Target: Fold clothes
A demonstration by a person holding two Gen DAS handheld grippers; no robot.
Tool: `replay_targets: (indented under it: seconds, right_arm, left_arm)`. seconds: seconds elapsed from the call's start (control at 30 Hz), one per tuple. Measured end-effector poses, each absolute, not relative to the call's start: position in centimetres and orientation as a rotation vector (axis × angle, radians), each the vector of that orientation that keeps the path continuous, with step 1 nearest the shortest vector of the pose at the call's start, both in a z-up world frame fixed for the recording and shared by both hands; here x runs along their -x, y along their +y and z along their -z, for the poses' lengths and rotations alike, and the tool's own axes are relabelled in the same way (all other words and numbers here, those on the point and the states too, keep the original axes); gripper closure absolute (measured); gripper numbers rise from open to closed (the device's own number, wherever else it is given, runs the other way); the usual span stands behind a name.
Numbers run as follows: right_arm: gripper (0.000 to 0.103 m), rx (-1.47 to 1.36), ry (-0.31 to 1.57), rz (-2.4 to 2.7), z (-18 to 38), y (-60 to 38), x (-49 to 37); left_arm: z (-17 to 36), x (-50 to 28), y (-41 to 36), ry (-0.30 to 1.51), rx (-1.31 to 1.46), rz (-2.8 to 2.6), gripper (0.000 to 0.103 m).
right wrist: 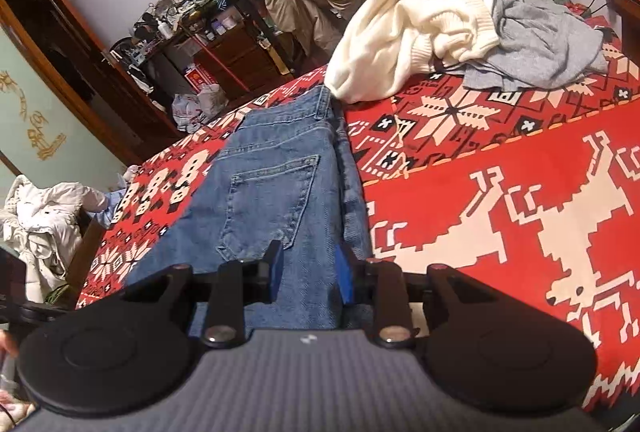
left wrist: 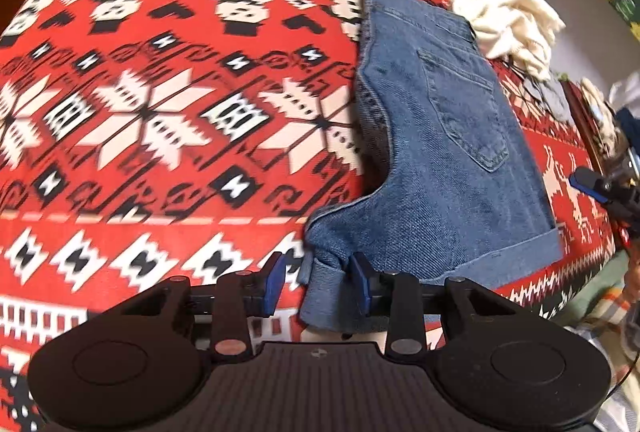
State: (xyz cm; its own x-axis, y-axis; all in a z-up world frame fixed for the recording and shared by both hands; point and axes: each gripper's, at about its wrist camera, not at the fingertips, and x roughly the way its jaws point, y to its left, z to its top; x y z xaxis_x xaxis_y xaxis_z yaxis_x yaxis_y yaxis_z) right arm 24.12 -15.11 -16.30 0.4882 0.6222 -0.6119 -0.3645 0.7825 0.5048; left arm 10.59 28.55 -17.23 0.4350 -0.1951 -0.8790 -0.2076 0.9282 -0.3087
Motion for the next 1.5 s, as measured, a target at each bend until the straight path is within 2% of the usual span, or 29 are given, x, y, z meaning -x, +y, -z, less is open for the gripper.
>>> replay_targets:
  seconds: [0.2,0.3,0.33,0.37,0.5,0.7,0.8,0.97,1.03,1.07,1.1,1.17,1.23,1.5]
  right_arm:
    - [0.072,-0.336,0.872,-0.610,16.3,-15.0,-24.3]
    - [0.072,-0.331,0.870,-0.607,16.3,-14.8,-24.3]
    - [0.072,-0.331,0.869,-0.608,16.3,-14.8,-24.3]
    - [0.072,-0.331,0.869,-0.608,16.3,-14.7,-24.2]
    - [0.072,-0.337,0.867,-0.608,16.3,-14.8,-24.4]
    - [0.072,-0.364,0.866,-0.608,16.3,-15.3,-24.7]
    - [0.072,-0.381,0.867,-0.608,16.4,-15.6,-24.9]
    - [0.071,-0.386,0.872,-0.627,16.5,-15.5,-24.8]
    - [0.071,-0.388,0.874,-0.635,16.5,-15.4,-24.8]
    - [0.071,-0.389,0.875,-0.638,16.5,-15.4,-24.8]
    - [0.070,-0.390,0.876,-0.642,16.5,-15.3,-24.7]
    - [0.068,-0.394,0.879,-0.650,16.6,-15.3,-24.7]
    - [0.066,-0.416,0.902,-0.664,16.9,-15.3,-24.9]
    - [0.066,-0.395,0.997,-0.632,18.1,-15.4,-25.5]
  left_arm:
    - [17.2,-11.3,27.9,1.110,0.351,-0.023,0.058]
    - [17.0,-12.0,26.9,1.107,0.292,-0.047,0.057]
    - [16.9,-12.1,26.8,1.108,0.303,-0.048,0.075]
    - [16.7,-12.2,26.7,1.109,0.315,-0.050,0.084]
    - [15.3,-12.4,25.8,1.137,0.305,-0.110,0.087]
    - [11.1,-10.7,26.5,1.111,0.486,-0.147,0.089]
    - [11.7,-10.0,27.7,1.147,0.594,-0.140,0.086]
    - [13.6,-8.9,28.9,1.162,0.654,-0.191,0.088]
    - [14.0,-8.5,29.1,1.152,0.664,-0.191,0.083]
    - [13.9,-8.6,28.8,1.151,0.630,-0.192,0.074]
    - [13.9,-8.7,28.5,1.151,0.580,-0.195,0.060]
    - [14.0,-8.9,27.8,1.156,0.469,-0.213,0.052]
    - [14.7,-9.1,27.2,1.169,0.389,-0.221,0.052]
    - [16.6,-8.9,28.3,1.108,0.516,-0.174,0.053]
